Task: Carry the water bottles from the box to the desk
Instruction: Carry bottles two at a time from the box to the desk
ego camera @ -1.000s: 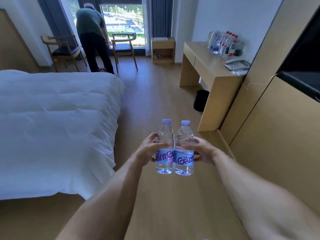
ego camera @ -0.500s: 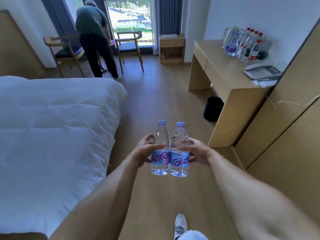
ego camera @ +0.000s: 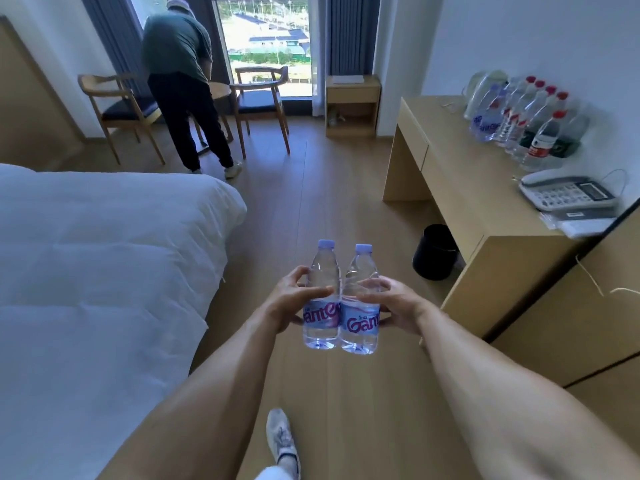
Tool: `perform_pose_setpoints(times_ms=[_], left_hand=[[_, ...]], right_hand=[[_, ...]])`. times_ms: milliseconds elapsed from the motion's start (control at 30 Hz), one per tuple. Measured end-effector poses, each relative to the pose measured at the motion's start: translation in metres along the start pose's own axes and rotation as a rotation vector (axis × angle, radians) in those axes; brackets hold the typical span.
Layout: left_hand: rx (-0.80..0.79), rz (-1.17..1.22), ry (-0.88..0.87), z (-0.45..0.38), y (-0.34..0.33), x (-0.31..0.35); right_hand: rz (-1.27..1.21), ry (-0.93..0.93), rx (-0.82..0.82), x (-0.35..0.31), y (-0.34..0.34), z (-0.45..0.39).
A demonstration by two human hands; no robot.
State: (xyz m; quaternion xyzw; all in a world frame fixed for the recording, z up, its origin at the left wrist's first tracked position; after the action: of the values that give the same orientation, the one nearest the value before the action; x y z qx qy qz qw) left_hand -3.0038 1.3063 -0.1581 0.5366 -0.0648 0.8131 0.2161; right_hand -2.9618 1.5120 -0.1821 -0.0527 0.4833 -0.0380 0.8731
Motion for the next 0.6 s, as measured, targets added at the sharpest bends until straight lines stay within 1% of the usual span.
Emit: perform_pose_setpoints(times_ms=[167,300,400,600], left_hand=[[-0.040,-0.013,0.004,-0.100,0.011,0.028],[-0.108,-0.022,0.000,-0.191,0.018,0.057],[-0.158,-0.043,0.016,-0.253,0.025,0.085],[-0.233,-0.121,-0.012,-0.362,0.037,0.149]], right_hand=[[0.006,-0.006,0.061,-0.042,0.029,-0.076],[-0.013,-0.014,0.136,-0.080,0.056,-0.139],[-0.023,-0.037,0.186,-0.112,0.073,-0.182],[-0.086,0.001,0.274,-0.177,0.105,-0.255]])
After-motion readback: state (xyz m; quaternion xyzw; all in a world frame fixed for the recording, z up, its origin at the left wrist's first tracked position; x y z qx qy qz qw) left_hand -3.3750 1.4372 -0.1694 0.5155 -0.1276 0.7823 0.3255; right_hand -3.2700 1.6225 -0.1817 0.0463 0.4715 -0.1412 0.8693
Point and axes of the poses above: each hand's wrist, its own z-axis away from the middle knuckle, its own y-axis out of the back of the hand, x = y × z, the point moved 7 cm from there along -z, towards the middle knuckle, and after that the axes turned 5 degrees about -z, right-handed, at the moved point
